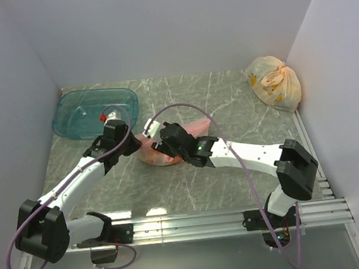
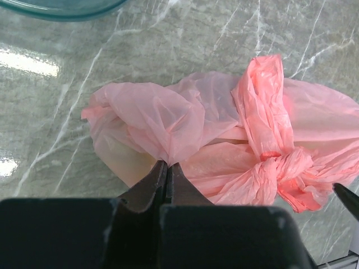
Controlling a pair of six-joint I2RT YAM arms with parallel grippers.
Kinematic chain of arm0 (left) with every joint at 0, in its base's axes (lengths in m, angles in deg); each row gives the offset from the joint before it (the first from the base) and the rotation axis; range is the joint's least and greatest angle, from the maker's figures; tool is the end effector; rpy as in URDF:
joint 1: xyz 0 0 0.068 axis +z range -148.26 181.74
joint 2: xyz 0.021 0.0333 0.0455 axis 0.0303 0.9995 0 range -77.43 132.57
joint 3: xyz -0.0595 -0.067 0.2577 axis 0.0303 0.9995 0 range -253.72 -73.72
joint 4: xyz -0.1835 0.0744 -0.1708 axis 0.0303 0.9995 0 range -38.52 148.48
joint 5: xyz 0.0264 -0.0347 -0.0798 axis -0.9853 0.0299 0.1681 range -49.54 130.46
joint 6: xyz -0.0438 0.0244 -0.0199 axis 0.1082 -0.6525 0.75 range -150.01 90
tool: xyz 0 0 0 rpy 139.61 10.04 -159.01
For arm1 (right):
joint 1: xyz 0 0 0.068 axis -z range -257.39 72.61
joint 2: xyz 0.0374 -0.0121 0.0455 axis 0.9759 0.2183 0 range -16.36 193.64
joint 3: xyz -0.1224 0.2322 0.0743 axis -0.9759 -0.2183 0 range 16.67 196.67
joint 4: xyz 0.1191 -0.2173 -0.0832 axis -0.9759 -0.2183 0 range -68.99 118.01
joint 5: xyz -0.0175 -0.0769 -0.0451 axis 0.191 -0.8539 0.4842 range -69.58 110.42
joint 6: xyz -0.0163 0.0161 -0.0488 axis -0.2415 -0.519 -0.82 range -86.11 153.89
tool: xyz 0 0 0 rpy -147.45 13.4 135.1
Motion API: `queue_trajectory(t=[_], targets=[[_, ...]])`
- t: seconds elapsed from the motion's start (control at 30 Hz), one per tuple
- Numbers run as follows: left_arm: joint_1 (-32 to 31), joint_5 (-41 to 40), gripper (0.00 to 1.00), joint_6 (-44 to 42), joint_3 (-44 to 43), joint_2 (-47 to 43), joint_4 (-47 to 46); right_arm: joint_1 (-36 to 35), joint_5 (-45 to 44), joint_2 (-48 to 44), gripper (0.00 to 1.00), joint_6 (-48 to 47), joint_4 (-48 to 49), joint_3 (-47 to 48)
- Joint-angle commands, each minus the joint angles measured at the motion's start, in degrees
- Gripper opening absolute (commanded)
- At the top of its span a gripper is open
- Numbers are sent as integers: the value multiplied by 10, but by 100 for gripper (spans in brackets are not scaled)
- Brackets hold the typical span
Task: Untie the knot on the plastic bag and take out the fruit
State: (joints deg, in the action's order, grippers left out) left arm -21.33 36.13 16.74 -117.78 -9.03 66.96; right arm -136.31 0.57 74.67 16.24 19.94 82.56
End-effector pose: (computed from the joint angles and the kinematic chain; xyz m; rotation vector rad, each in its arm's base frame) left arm 0.2356 -0.0974 0.2425 -0.5173 2.2673 -0.5507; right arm 0.1971 0.3036 0.2689 -1.1468 1.7741 0.0563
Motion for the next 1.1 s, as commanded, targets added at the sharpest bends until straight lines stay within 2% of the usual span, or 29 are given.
queue_trajectory(t=[0.0,0.07,0.1,0.17,0.2,0.37,0.43,0.5,0.57,0.63,0.67,0.77,0.87,0.97,1.0,1.07], targets=[[-4,7,0,-11,-23,-10,-1,-4,-37,20,57,-39,22,37],[-4,2,1,-12,-23,-13,1,-4,-48,31,47,-41,32,37],[-4,-2,1,-11,-21,-13,5,-4,-62,33,28,-41,36,35],[-3,-16,1,-6,-17,-14,10,-2,-72,33,12,-41,46,30],[-4,-22,1,-4,-15,-15,13,-3,-97,31,0,-40,48,21],[7,-67,1,29,17,-27,9,30,-127,-35,0,15,74,-31],[14,-73,1,40,37,-26,1,58,-130,-71,0,92,55,-55],[21,-66,1,54,57,-27,-10,115,-115,-98,0,195,34,-80],[25,-51,1,66,70,-31,-35,180,-50,-150,0,292,23,-126],[26,-44,1,70,83,-34,-50,213,1,-209,0,338,50,-166],[26,-38,1,69,85,-35,-65,228,62,-226,0,355,63,-184],[26,-16,0,56,85,-41,-89,237,156,-257,0,387,95,-224],[26,9,0,28,79,-63,-133,231,211,-276,0,400,124,-241],[23,56,12,-9,67,-99,-150,221,218,-288,0,373,152,-248],[21,66,30,-21,62,-108,-150,217,218,-288,0,362,152,-247],[1,72,53,-52,36,-128,-141,212,214,-286,0,337,148,-242]])
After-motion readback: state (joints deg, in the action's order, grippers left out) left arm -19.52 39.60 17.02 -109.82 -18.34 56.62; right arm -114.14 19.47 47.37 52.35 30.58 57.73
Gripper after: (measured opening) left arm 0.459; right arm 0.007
